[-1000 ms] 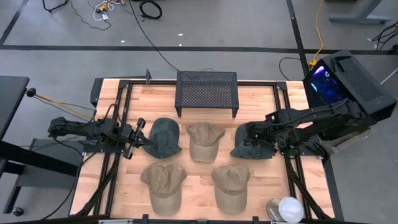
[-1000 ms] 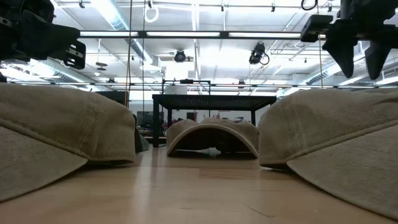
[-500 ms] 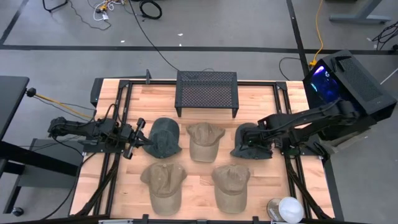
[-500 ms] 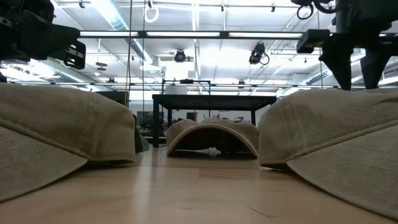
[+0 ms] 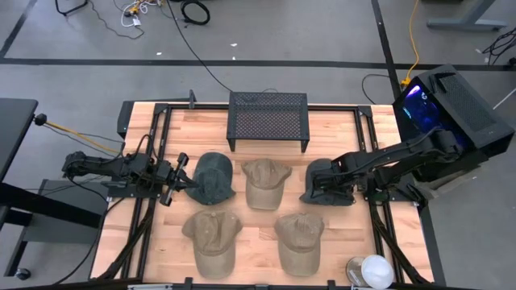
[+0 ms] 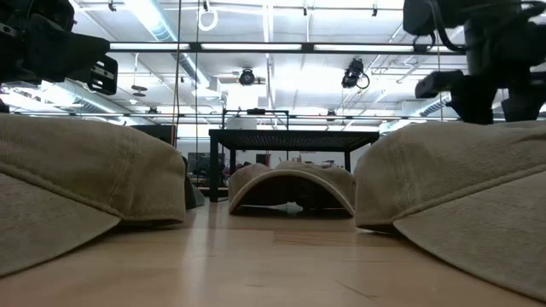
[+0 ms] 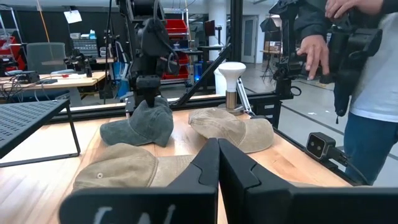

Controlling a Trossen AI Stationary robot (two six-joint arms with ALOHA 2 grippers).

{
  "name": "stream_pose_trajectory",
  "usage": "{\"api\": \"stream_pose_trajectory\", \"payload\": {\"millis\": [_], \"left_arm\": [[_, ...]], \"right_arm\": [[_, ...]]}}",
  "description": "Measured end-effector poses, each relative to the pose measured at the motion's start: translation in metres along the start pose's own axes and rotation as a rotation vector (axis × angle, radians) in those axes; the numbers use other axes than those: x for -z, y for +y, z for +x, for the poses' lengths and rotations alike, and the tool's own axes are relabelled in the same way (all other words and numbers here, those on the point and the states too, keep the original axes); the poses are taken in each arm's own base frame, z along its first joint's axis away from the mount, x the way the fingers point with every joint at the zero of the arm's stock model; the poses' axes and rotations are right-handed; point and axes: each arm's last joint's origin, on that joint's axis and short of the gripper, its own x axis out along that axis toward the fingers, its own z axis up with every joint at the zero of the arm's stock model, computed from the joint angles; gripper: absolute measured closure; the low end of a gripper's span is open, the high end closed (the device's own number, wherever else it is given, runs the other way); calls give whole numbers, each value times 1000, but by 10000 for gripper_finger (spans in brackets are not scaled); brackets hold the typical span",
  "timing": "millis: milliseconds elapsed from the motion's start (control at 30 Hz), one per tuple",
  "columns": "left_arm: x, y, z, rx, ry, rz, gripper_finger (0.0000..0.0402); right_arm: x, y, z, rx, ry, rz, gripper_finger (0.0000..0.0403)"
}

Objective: Pick & Place hat
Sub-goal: Put the right black cap on the shelf

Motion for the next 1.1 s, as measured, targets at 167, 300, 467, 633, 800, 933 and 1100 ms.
{"api": "stream_pose_trajectory", "payload": {"millis": [167,300,467,633,800,933,1100], "left_arm": [[0,0,0,0,0,0,399],[0,0,0,0,1,0,399],[0,0,0,0,1,0,399],[0,0,0,0,0,0,399],[0,0,0,0,0,0,399],[0,0,0,0,0,0,399],[0,0,0,0,1,0,399]], "right_arm": [[1,1,3,-2,32,0,238],[1,0,3,14,28,2,262],[0,-2,3,30,13,3,311],[0,-2,3,31,8,4,367],[0,-2,3,29,8,5,395],[0,-2,1,28,5,52,391],[-1,-4,-17,55,-5,116,398]]}}
